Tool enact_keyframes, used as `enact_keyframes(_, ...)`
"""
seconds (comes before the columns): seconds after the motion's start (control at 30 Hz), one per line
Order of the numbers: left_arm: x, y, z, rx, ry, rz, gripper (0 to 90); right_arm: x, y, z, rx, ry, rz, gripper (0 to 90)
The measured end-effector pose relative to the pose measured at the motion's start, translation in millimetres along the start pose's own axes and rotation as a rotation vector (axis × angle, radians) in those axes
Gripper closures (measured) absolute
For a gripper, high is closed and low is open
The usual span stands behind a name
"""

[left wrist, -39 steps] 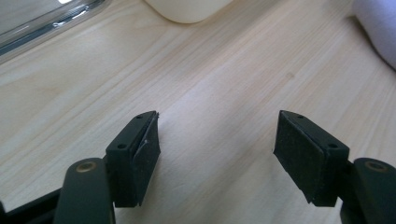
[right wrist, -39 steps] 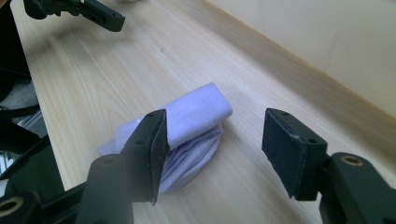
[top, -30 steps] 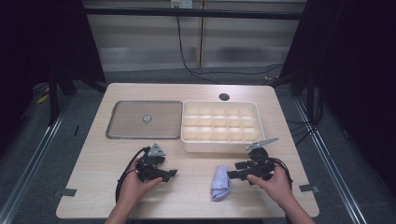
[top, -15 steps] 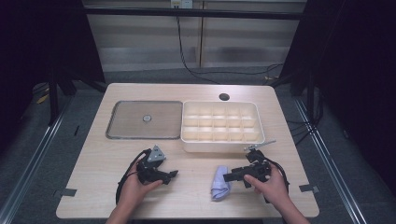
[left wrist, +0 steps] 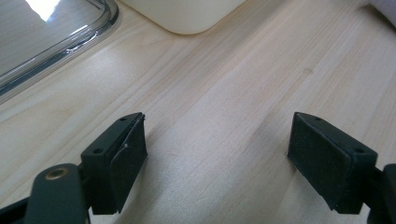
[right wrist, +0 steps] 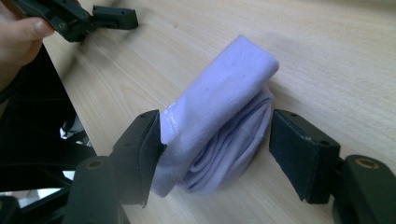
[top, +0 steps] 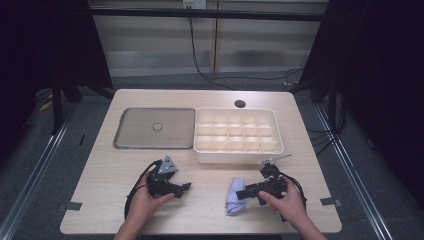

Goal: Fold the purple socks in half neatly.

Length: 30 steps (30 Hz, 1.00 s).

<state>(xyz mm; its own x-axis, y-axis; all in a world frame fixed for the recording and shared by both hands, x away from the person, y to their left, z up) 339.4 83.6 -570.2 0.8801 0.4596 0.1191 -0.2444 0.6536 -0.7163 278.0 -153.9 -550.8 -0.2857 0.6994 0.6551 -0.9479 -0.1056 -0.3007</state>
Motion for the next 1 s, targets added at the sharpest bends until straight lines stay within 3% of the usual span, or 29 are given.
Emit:
enact_keyframes(0.33,0.0,-0.1,0.0,-0.001,-0.001,0.002,18.8,-6.7,-4.4,0.1,0.016,0.067,0.054,36.5)
enact_keyframes(0.67,0.0,-0.1,-0.1,0.0,-0.002,0.003,18.7,-16.1,-16.0,6.0,0.007,0.086,0.033,36.9)
enact_keyframes(1.0,-0.1,-0.3,-0.4,-0.003,-0.003,0.005,18.6,-12.4,-13.5,1.5,0.027,0.073,0.018,38.5)
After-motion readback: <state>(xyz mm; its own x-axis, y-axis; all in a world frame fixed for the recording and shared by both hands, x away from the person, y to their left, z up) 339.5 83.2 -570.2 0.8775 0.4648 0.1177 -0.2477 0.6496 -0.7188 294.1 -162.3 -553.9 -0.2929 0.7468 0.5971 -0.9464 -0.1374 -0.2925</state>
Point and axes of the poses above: each handheld gripper's, and its own axes: z roughly backward along the jaws, y roughly out of its underside, x roughly to its left, the point moved 9 cm from there along -z, roughly forward along the jaws, and after that the axes turned 11 degrees about -z, right-handed, at the moved point
